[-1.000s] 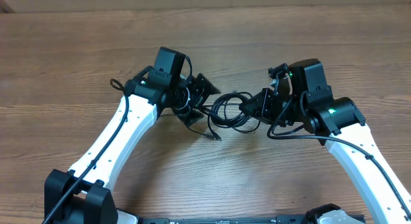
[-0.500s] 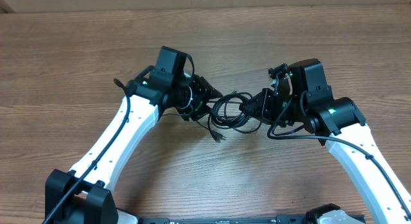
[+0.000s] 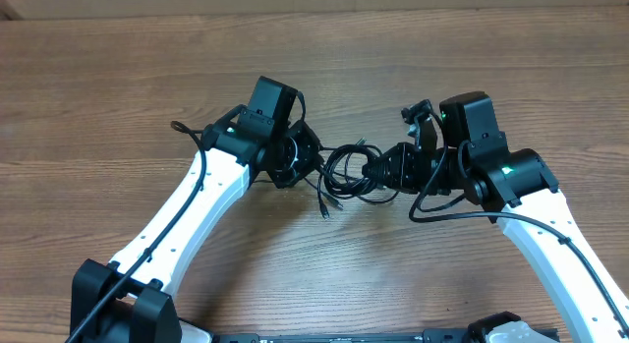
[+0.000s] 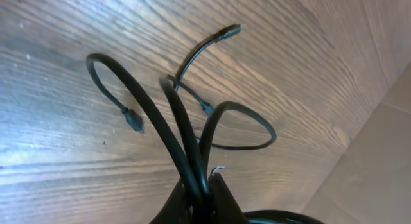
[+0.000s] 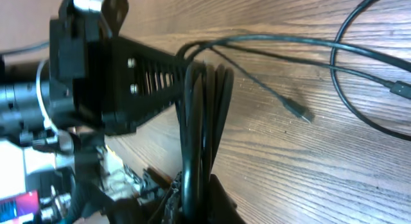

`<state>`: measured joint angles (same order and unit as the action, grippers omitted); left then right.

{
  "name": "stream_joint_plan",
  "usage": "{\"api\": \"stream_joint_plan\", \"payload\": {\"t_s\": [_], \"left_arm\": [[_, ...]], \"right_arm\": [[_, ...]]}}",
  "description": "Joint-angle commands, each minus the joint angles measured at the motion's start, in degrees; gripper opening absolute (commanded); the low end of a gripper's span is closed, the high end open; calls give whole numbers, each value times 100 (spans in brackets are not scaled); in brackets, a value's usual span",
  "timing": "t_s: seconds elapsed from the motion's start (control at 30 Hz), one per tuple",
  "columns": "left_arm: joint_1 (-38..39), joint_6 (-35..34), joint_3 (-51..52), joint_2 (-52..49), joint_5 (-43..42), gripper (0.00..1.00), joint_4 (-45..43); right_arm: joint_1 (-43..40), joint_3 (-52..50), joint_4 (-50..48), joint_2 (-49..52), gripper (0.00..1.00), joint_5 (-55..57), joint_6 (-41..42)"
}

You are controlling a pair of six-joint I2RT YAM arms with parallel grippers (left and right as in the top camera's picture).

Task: Untangle cables

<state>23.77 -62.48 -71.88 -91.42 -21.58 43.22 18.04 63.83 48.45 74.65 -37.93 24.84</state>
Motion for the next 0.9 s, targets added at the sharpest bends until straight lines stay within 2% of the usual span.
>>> {"api": "stream_joint_plan", "payload": {"t_s": [0.0, 0.07, 0.3, 0.6, 0.73, 0.87], "left_arm": [[-238, 719, -50, -9, 398, 4, -181], [-256, 1174, -52, -4, 153, 4, -463], [-275, 2514, -52, 4, -1493, 4, -1392], [-363, 2750, -61, 15, -1561, 4, -1403], [-778, 2605, -66, 109, -1873, 4, -1397], [-1329, 2603, -63, 177, -2236, 4, -1311]], "right_arm": [[-42, 26, 103, -125, 4, -111, -417], [-42, 26, 184, -125, 4, 31, -411], [-42, 26, 264, -125, 4, 214, -286], [-42, 26, 507, -116, 4, 1652, 1596], [-42, 26, 986, -111, 4, 2583, 1589], [-42, 26, 1141, -111, 4, 2680, 1340]]}}
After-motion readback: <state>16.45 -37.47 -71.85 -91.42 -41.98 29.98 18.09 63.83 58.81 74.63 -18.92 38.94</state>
